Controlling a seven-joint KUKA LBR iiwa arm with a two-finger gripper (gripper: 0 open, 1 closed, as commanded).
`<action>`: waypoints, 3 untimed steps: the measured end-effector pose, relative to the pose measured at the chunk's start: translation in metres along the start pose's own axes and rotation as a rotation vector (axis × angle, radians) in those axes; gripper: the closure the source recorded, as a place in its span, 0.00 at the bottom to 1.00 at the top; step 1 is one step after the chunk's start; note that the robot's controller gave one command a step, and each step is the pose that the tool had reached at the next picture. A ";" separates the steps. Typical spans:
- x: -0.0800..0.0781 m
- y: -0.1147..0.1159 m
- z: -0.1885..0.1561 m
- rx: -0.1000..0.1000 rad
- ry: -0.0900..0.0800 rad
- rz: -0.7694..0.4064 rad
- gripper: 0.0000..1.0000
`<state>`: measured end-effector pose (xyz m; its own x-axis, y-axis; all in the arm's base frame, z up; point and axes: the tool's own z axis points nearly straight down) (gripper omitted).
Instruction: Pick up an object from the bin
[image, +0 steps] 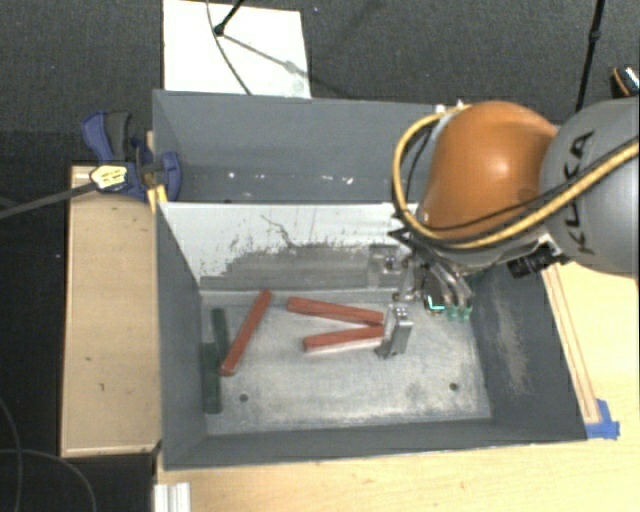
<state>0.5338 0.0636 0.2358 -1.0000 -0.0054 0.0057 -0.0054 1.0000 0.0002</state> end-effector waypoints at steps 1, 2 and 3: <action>-0.012 0.000 0.143 0.000 0.000 0.051 0.00; -0.046 -0.006 0.166 0.000 -0.010 0.048 0.00; -0.047 -0.005 0.162 -0.002 -0.013 0.050 1.00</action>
Offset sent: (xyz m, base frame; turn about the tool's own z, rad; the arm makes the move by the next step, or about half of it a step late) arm 0.0124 -0.0001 -0.1393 0.0556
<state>0.5794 0.0589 0.0738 -0.9990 0.0448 -0.0070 0.0448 0.9990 0.0024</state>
